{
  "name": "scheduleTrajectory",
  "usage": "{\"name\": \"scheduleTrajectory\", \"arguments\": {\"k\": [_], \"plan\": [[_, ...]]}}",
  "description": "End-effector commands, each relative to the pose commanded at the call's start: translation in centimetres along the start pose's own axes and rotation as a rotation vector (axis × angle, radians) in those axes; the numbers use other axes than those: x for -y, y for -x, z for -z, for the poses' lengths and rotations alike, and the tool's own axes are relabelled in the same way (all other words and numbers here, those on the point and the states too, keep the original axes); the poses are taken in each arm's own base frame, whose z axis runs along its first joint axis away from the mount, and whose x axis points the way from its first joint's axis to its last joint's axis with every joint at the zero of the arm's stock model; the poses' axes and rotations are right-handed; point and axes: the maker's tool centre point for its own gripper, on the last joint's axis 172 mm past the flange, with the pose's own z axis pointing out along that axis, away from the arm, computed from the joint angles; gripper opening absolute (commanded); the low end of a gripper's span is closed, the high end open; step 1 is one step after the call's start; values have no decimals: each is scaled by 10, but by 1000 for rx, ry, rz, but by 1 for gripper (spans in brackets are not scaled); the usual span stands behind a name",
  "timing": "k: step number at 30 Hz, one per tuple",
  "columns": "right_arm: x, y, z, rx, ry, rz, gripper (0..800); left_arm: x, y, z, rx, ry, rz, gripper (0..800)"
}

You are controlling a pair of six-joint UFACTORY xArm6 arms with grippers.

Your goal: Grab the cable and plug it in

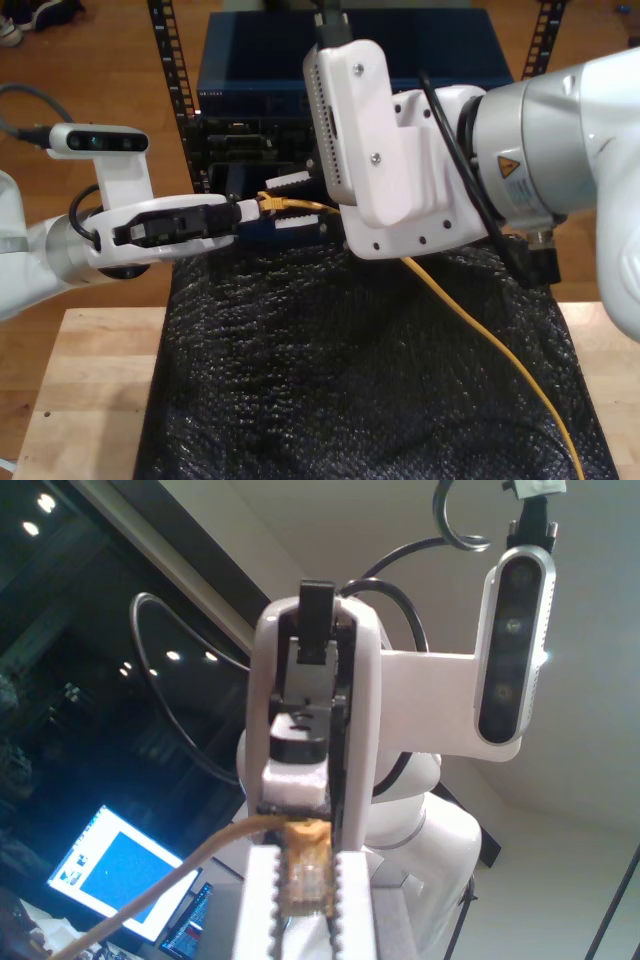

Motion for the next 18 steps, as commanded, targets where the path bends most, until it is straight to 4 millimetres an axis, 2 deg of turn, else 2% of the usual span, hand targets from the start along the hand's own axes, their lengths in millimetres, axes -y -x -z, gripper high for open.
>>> {"name": "scheduleTrajectory", "arguments": {"k": [18], "plan": [[0, -5, 0, -15, 2, -11, 205, 1, 0, 0, 1, -1, 1, 5]]}}
